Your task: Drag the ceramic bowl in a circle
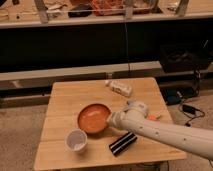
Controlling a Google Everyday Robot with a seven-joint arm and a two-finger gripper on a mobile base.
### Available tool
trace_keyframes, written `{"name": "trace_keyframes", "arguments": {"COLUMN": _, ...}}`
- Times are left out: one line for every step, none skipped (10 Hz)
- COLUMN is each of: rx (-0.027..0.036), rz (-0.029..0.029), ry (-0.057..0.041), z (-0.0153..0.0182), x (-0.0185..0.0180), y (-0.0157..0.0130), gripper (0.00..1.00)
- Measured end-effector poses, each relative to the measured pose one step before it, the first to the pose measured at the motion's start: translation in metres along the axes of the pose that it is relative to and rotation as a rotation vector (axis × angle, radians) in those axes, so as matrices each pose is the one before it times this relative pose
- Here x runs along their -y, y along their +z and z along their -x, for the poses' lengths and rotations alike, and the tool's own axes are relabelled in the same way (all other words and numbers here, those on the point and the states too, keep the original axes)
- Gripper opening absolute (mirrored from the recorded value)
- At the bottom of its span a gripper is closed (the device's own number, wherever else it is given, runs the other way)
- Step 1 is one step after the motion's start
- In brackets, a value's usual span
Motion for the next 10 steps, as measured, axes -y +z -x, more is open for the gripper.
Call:
{"name": "trace_keyframes", "arguments": {"rx": 0.00742, "rz": -0.00678, "ry": -0.01162, "z": -0.00613, "x": 0.01192, "y": 0.01097, "gripper": 0.02}}
{"name": "trace_keyframes", "arguments": {"rx": -0.00037, "rz": -0.0026, "ry": -0.00274, "z": -0.00951, "x": 0.0105, "y": 0.01044, "gripper": 0.02}}
{"name": "trace_keyframes", "arguments": {"rx": -0.00926, "rz": 0.00216, "ry": 0.00699, "z": -0.01167, "x": 0.00618, "y": 0.00826, "gripper": 0.02}}
{"name": "trace_keyframes", "arguments": {"rx": -0.01299, "rz": 0.00474, "ry": 0.0148, "z": -0.00754, "x": -0.00044, "y": 0.00234, "gripper": 0.02}}
{"name": "trace_keyframes", "arguments": {"rx": -0.00795, "rz": 0.00442, "ry": 0.01091, "z": -0.00357, "x": -0.00291, "y": 0.00013, "gripper": 0.02}}
{"name": "trace_keyframes", "arguments": {"rx": -0.02127, "rz": 0.00976, "ry": 0.02833, "z": -0.00955, "x": -0.00932, "y": -0.00332, "gripper": 0.02}}
{"name": "trace_keyframes", "arguments": {"rx": -0.01967, "rz": 0.0104, "ry": 0.02762, "z": -0.01119, "x": -0.01322, "y": -0.00544, "gripper": 0.02}}
{"name": "trace_keyframes", "arguments": {"rx": -0.01494, "rz": 0.00822, "ry": 0.02527, "z": -0.01161, "x": -0.01359, "y": -0.00628, "gripper": 0.02}}
{"name": "trace_keyframes", "arguments": {"rx": -0.01522, "rz": 0.01003, "ry": 0.03272, "z": -0.01732, "x": -0.02085, "y": -0.0091, "gripper": 0.02}}
{"name": "trace_keyframes", "arguments": {"rx": -0.00899, "rz": 0.00629, "ry": 0.03332, "z": -0.01439, "x": -0.01719, "y": -0.00805, "gripper": 0.02}}
